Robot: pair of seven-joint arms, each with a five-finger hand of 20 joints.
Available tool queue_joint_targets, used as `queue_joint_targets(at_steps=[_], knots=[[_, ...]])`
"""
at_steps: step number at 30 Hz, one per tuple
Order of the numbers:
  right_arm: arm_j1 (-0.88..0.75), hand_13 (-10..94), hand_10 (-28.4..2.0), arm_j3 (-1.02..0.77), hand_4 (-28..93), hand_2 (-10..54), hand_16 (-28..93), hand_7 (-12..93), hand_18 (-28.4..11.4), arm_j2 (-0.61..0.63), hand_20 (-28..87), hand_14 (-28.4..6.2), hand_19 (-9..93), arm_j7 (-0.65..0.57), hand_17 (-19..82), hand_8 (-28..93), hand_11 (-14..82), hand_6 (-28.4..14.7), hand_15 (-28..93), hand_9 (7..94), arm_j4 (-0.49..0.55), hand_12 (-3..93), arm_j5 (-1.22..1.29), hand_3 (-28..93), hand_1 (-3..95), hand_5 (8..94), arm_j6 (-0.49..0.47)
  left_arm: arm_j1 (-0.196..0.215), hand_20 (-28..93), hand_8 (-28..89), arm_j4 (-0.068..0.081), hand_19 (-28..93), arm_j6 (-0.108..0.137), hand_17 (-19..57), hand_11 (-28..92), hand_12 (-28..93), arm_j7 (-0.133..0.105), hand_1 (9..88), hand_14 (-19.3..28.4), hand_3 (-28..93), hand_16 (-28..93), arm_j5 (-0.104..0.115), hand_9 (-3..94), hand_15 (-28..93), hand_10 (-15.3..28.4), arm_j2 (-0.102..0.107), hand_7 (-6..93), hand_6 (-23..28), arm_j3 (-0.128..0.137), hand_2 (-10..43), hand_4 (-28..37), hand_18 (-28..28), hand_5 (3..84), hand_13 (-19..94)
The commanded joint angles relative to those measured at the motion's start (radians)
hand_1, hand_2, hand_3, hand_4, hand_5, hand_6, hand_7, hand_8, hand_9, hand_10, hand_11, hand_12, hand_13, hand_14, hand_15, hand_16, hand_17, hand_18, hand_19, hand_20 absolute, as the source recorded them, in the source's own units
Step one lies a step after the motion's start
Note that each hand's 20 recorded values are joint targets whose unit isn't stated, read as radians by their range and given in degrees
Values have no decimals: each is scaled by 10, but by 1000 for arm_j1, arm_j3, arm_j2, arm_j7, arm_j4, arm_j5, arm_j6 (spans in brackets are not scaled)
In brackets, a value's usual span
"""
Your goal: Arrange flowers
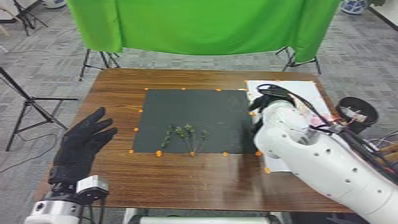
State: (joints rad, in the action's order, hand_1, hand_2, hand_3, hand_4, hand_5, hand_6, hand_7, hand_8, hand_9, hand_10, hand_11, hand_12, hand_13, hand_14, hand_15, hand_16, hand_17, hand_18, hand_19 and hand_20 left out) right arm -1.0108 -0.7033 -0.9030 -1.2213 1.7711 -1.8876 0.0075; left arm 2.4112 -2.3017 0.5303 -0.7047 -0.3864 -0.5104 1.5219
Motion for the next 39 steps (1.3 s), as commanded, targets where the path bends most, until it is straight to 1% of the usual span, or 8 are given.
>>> queue_joint_targets(at_steps=[1, 3, 4, 15, 16, 17, 25, 39], knots=[[26, 867, -193, -16, -205, -50, 126, 165, -116, 11, 264, -54, 932, -25, 688, -82, 331, -125, 683, 751, -30, 167, 32, 664, 390, 561, -65, -15, 126, -83, 4, 418, -9, -114, 267, 116, 16, 306, 233, 631, -109, -10, 306, 552, 176, -6, 110, 91, -8, 86, -213, 189, 365, 185], [38, 872, -187, -3, -206, -49, 128, 164, -116, 19, 277, -51, 932, -31, 694, -82, 355, -123, 685, 768, -41, 173, 40, 661, 391, 562, -65, -24, 126, -83, 8, 417, -17, -114, 268, 115, 35, 306, 232, 631, -109, -23, 306, 551, 176, -20, 110, 90, -10, 86, -214, 189, 364, 185], [42, 874, -186, -4, -205, -49, 129, 163, -116, 15, 280, -50, 932, -32, 694, -83, 357, -122, 685, 769, -51, 172, 42, 660, 391, 563, -75, -25, 126, -83, 8, 417, -15, -114, 268, 115, 28, 306, 232, 632, -109, -18, 306, 551, 176, -17, 111, 90, -15, 85, -214, 189, 364, 185], [73, 877, -183, 32, -204, -50, 136, 159, -117, 8, 292, -50, 932, -52, 697, -81, 356, -118, 682, 778, -94, 168, 79, 656, 391, 563, -108, -41, 128, -84, 13, 414, -29, -113, 269, 113, 47, 302, 229, 638, -110, -31, 303, 551, 174, -27, 112, 89, -14, 83, -214, 186, 362, 183], [75, 877, -183, 37, -204, -51, 137, 159, -118, 4, 293, -50, 932, -45, 696, -81, 357, -117, 682, 777, -99, 169, 75, 656, 391, 563, -113, -37, 128, -84, 13, 414, -26, -113, 269, 112, 37, 302, 229, 638, -110, -23, 303, 551, 174, -21, 112, 89, -16, 83, -214, 186, 362, 183], [75, 877, -182, 41, -204, -51, 137, 159, -118, 6, 293, -50, 932, -51, 696, -81, 356, -117, 681, 777, -97, 169, 77, 656, 391, 563, -105, -41, 128, -84, 14, 414, -33, -113, 270, 113, 46, 302, 229, 638, -110, -28, 303, 551, 174, -24, 111, 88, -13, 83, -214, 186, 362, 183], [65, 878, -204, 44, -205, -55, 130, 156, -110, -17, 244, -52, 932, -55, 696, -81, 227, -113, 648, 766, -116, 135, 83, 658, 388, 561, -104, -55, 130, -84, 18, 412, -35, -112, 272, 111, 39, 301, 227, 641, -110, -16, 301, 551, 172, -16, 113, 87, -30, 81, -216, 185, 362, 182], [24, 882, -217, 40, -205, -57, 130, 158, -101, -31, 185, -53, 932, -77, 701, -83, 181, -91, 630, 751, -134, 126, 98, 657, 393, 579, -120, -70, 131, -85, 25, 411, -51, -112, 275, 109, 57, 299, 225, 646, -111, -25, 299, 554, 169, -26, 114, 87, -29, 80, -218, 184, 361, 182]])
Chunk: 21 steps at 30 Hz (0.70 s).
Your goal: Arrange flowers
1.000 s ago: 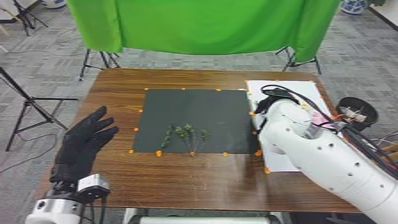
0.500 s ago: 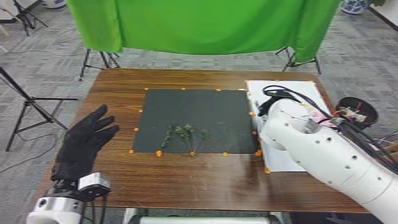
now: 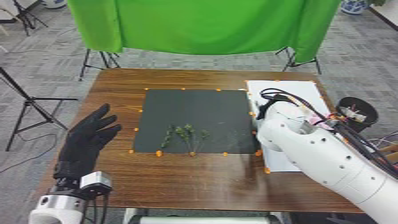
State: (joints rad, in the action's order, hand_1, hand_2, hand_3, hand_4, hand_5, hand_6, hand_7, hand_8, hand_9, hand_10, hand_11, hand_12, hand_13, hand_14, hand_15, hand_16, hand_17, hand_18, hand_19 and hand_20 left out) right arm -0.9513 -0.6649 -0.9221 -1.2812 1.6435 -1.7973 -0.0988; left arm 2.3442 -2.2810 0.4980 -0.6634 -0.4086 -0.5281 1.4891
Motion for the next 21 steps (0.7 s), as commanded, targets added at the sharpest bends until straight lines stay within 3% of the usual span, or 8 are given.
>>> queue_joint_targets(at_steps=[1, 3, 8, 11, 12, 14, 18, 21], knots=[[-41, 882, -218, 1, -205, -57, 130, 161, -101, -12, 183, -54, 932, -16, 700, -83, 179, -86, 629, 750, -5, 126, 3, 657, 395, 583, -12, -6, 131, -85, 5, 411, -21, -112, 276, 109, 18, 299, 225, 646, -111, -7, 299, 554, 169, -10, 114, 86, 4, 80, -218, 184, 362, 182], [-53, 881, -218, -4, -206, -57, 131, 163, -102, -14, 176, -54, 932, -14, 699, -86, 177, -79, 627, 749, -4, 127, 6, 658, 397, 587, -14, -1, 131, -85, 4, 411, -25, -112, 276, 108, 28, 298, 225, 648, -112, -13, 299, 554, 169, -18, 114, 86, 11, 79, -218, 184, 361, 182], [-60, 877, -210, 18, -209, -58, 132, 181, -102, -12, 162, -56, 932, 3, 695, -94, 176, -54, 625, 744, -1, 130, -10, 663, 419, 608, 26, -11, 132, -85, 8, 410, -26, -111, 278, 108, 15, 298, 225, 649, -112, -2, 298, 554, 167, -7, 116, 86, 0, 78, -221, 183, 362, 182], [-63, 875, -191, 35, -221, -64, 134, 200, -103, -13, 162, -56, 932, 11, 690, -85, 182, -38, 626, 751, -7, 133, -34, 669, 448, 638, 47, -14, 132, -86, 10, 409, -34, -111, 279, 107, 24, 298, 224, 650, -113, -8, 298, 555, 167, -13, 116, 86, 3, 78, -223, 182, 362, 182], [-59, 874, -180, 50, -237, -71, 135, 208, -103, -10, 161, -55, 932, 19, 689, -29, 186, -36, 626, 754, -12, 135, -50, 663, 466, 651, 67, -16, 132, -86, 10, 409, -31, -111, 279, 107, 17, 298, 224, 651, -113, -5, 298, 555, 167, -11, 116, 86, -1, 78, -223, 181, 362, 182], [-68, 876, -160, 45, -241, -79, 134, 214, -103, -12, 160, -53, 932, 13, 687, 32, 194, -35, 626, 763, -13, 137, -56, 637, 508, 679, 57, -13, 132, -86, 9, 409, -43, -111, 280, 107, 49, 297, 224, 652, -113, -27, 298, 555, 167, -33, 116, 85, 12, 77, -223, 181, 362, 182], [-58, 891, -117, 75, -256, -92, 138, 224, -104, -4, 162, -43, 932, 16, 687, 53, 169, -31, 616, 804, -32, 184, -85, 636, 550, 719, 96, -26, 133, -87, 15, 410, -50, -111, 281, 106, 46, 298, 224, 652, -113, -24, 299, 556, 168, -31, 117, 85, 4, 78, -224, 181, 362, 182], [-55, 897, -107, 88, -260, -94, 141, 231, -103, -1, 165, -37, 932, 13, 688, 58, 143, -26, 613, 828, -46, 216, -101, 638, 564, 734, 130, -31, 133, -87, 17, 409, -54, -111, 282, 106, 45, 298, 224, 652, -113, -21, 299, 557, 167, -33, 117, 86, 0, 78, -225, 181, 363, 182]])
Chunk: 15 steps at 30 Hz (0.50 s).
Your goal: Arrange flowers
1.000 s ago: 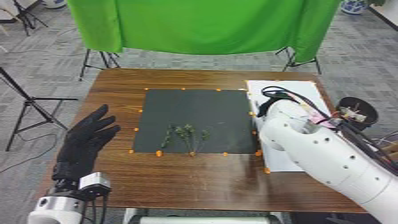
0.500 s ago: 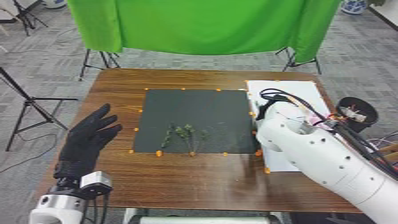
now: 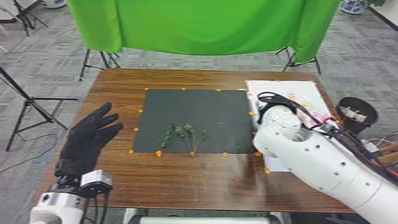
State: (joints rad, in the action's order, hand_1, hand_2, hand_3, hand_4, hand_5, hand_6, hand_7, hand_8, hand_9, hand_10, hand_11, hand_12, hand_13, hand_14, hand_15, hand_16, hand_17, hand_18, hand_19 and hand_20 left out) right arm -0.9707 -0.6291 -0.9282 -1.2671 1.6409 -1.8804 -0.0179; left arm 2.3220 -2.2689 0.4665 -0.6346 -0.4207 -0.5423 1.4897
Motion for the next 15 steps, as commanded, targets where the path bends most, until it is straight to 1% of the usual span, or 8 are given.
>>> queue_joint_targets(at_steps=[1, 3, 7, 8, 9, 10, 11, 15], knots=[[-36, 899, -101, 57, -264, -94, 144, 235, -103, 7, 167, -36, 932, 0, 688, 62, 131, -24, 612, 839, -46, 229, -26, 644, 567, 738, 58, -8, 133, -87, 5, 409, -20, -111, 283, 106, 19, 298, 224, 652, -114, -13, 299, 557, 167, -21, 117, 86, 1, 78, -225, 181, 363, 181], [-32, 902, -93, 70, -266, -95, 146, 238, -103, 12, 170, -34, 932, 2, 690, 63, 116, -21, 611, 853, -49, 245, -44, 652, 573, 751, 85, -9, 133, -87, 6, 409, -17, -111, 283, 107, 7, 298, 224, 651, -114, -4, 299, 557, 167, -12, 117, 86, -5, 79, -225, 181, 363, 182], [-29, 910, -84, 85, -277, -91, 152, 242, -107, 24, 199, -26, 932, 20, 687, 82, 110, -15, 613, 895, -52, 275, -64, 675, 593, 785, 118, -11, 133, -87, 7, 409, -17, -111, 283, 106, 3, 297, 224, 651, -113, 0, 299, 557, 167, -8, 117, 85, -9, 79, -225, 181, 363, 182], [-30, 909, -90, 83, -278, -91, 154, 244, -107, 26, 204, -25, 932, 24, 686, 87, 117, -17, 616, 898, -51, 278, -67, 679, 596, 790, 123, -12, 133, -86, 7, 409, -21, -111, 283, 106, 10, 297, 224, 651, -113, -4, 299, 558, 167, -15, 118, 85, -7, 79, -224, 181, 363, 182], [-24, 908, -97, 90, -279, -90, 155, 244, -108, 26, 215, -24, 932, 26, 685, 94, 131, -19, 619, 899, -54, 276, -76, 681, 599, 793, 129, -10, 133, -86, 5, 409, -16, -111, 282, 105, 3, 297, 224, 651, -113, 1, 299, 558, 167, -12, 118, 85, -9, 79, -224, 181, 362, 181], [-31, 907, -103, 84, -280, -87, 156, 250, -108, 31, 223, -22, 932, 34, 684, 109, 145, -21, 625, 899, -51, 274, -83, 684, 602, 793, 134, -13, 133, -87, 7, 409, -22, -111, 282, 105, 21, 297, 224, 650, -113, -13, 299, 558, 167, -22, 118, 85, -4, 79, -224, 182, 363, 181], [-26, 906, -107, 91, -280, -85, 157, 255, -109, 34, 230, -19, 932, 44, 682, 124, 156, -25, 630, 898, -53, 275, -86, 687, 604, 793, 153, -7, 133, -87, 6, 409, -19, -111, 282, 105, 10, 297, 224, 650, -113, -8, 300, 557, 167, -19, 118, 85, -5, 79, -224, 181, 363, 182], [-23, 903, -107, 95, -282, -80, 158, 254, -106, 49, 263, -8, 932, 53, 682, 158, 177, -34, 645, 896, -49, 276, -109, 700, 602, 796, 197, -7, 134, -87, 6, 410, -18, -111, 281, 105, 14, 298, 224, 649, -114, -7, 300, 557, 167, -20, 118, 85, -7, 79, -225, 182, 363, 182]])
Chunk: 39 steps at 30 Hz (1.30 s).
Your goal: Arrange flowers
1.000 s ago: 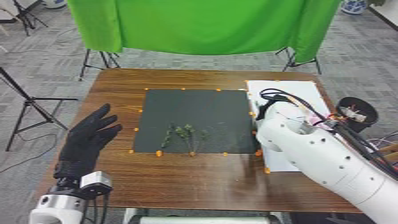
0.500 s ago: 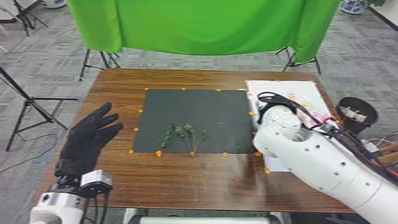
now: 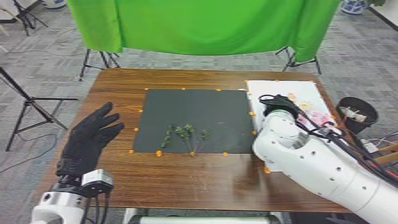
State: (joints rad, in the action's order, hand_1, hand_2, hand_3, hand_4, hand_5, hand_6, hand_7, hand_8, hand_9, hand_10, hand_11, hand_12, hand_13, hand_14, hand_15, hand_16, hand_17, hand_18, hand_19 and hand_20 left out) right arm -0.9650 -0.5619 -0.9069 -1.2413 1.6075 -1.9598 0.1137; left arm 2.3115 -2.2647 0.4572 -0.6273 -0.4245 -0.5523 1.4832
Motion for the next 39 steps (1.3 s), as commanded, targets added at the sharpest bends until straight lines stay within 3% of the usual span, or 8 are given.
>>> queue_joint_targets(at_steps=[1, 11, 15, 26, 29, 30, 35, 39], knots=[[-26, 903, -106, 32, -282, -81, 157, 254, -104, 34, 273, -6, 932, 29, 682, 164, 182, -36, 648, 897, -12, 275, -36, 703, 601, 797, 81, 2, 134, -87, 2, 410, -7, -111, 281, 106, -4, 298, 224, 649, -113, 6, 299, 557, 167, -3, 118, 85, -6, 79, -225, 182, 363, 182], [30, 907, -105, 45, -282, -85, 156, 254, -97, 51, 299, 2, 932, 58, 686, 188, 214, -40, 654, 902, 10, 280, -77, 729, 594, 808, 151, 16, 133, -86, -4, 410, 25, -111, 280, 106, -76, 300, 226, 644, -114, 61, 299, 558, 169, 51, 115, 86, -26, 82, -224, 182, 362, 182], [46, 908, -105, 47, -282, -86, 157, 252, -95, 55, 302, 4, 932, 63, 687, 195, 223, -41, 655, 904, 20, 281, -82, 735, 591, 812, 163, 18, 133, -86, -5, 411, 26, -111, 280, 106, -71, 299, 226, 644, -114, 58, 299, 557, 170, 51, 115, 86, -23, 82, -222, 183, 361, 183], [77, 914, -104, 42, -283, -89, 157, 243, -94, 57, 308, 6, 932, 77, 692, 204, 231, -43, 654, 907, 61, 276, -81, 745, 588, 819, 170, 38, 132, -85, -13, 412, 43, -111, 278, 107, -92, 301, 227, 641, -114, 72, 299, 557, 170, 63, 114, 87, -22, 84, -219, 184, 361, 183], [71, 917, -103, 29, -282, -91, 157, 238, -96, 46, 310, 6, 932, 77, 694, 206, 233, -45, 653, 909, 91, 276, -83, 750, 587, 822, 149, 75, 132, -85, -27, 412, 52, -111, 278, 107, -77, 300, 227, 641, -114, 64, 298, 557, 170, 56, 114, 86, 10, 83, -219, 184, 361, 183], [75, 919, -103, 29, -282, -91, 157, 237, -96, 41, 310, 6, 932, 73, 695, 208, 234, -45, 653, 911, 101, 276, -84, 752, 586, 823, 150, 77, 132, -85, -28, 412, 56, -111, 277, 108, -89, 300, 227, 642, -114, 72, 298, 557, 170, 69, 115, 86, 13, 83, -219, 184, 361, 183], [42, 926, -101, -1, -277, -94, 157, 224, -99, 12, 315, 4, 932, 74, 702, 215, 233, -49, 650, 917, 164, 275, -85, 758, 586, 832, 117, 149, 132, -86, -52, 412, 74, -111, 279, 108, -78, 300, 226, 641, -114, 68, 298, 556, 169, 61, 115, 86, 80, 84, -218, 183, 360, 183], [-2, 929, -102, -20, -274, -95, 158, 218, -102, -13, 318, 3, 932, 79, 705, 221, 231, -50, 648, 922, 216, 277, -91, 760, 586, 836, 100, 173, 132, -85, -60, 412, 79, -111, 279, 107, -67, 301, 227, 640, -114, 60, 298, 556, 170, 54, 114, 87, 105, 84, -219, 183, 360, 183]])
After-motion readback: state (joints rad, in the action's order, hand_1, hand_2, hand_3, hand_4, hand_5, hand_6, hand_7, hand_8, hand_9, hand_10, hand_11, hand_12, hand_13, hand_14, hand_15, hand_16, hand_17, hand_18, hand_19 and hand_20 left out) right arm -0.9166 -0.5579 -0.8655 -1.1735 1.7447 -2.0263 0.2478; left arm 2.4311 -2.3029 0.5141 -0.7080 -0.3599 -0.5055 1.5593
